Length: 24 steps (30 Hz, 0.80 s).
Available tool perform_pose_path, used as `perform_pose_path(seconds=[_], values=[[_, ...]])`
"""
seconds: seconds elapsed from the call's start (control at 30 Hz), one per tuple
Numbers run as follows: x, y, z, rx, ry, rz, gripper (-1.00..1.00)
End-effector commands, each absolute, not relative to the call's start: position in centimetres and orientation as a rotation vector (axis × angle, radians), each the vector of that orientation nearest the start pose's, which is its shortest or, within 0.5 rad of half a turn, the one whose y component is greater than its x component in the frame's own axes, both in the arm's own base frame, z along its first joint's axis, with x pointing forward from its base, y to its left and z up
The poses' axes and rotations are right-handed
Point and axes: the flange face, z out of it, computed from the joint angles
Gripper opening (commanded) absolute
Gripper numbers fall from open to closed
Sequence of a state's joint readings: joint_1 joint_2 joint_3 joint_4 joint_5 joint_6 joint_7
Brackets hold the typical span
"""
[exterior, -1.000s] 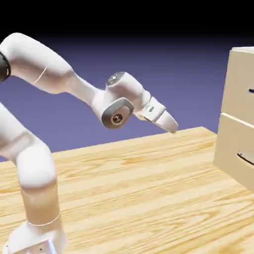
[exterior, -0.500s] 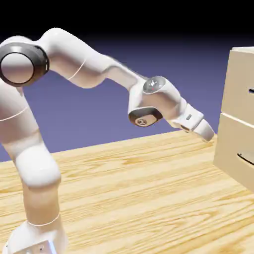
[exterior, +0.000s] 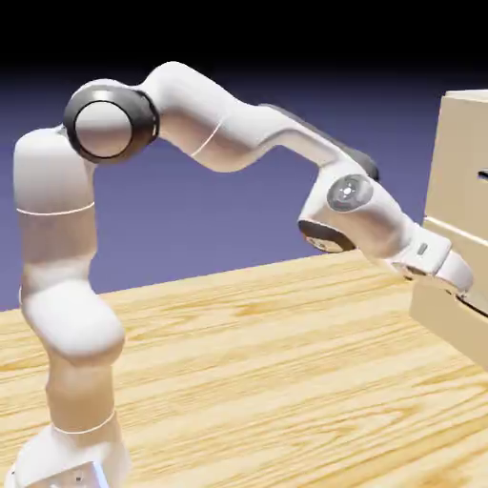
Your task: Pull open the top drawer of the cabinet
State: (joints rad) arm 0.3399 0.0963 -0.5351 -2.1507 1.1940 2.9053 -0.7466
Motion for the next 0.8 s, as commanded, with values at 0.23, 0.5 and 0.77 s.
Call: perform_pose_path(seconds=[0.23,0.5,0.77], values=[[58.3,-18.2,40.6,-2.635,0.531,-1.280,0.00],[61.5,-18.9,40.9,-2.695,0.321,-1.499,0.00],[65.0,-17.8,42.2,-2.735,0.033,-1.763,0.00]])
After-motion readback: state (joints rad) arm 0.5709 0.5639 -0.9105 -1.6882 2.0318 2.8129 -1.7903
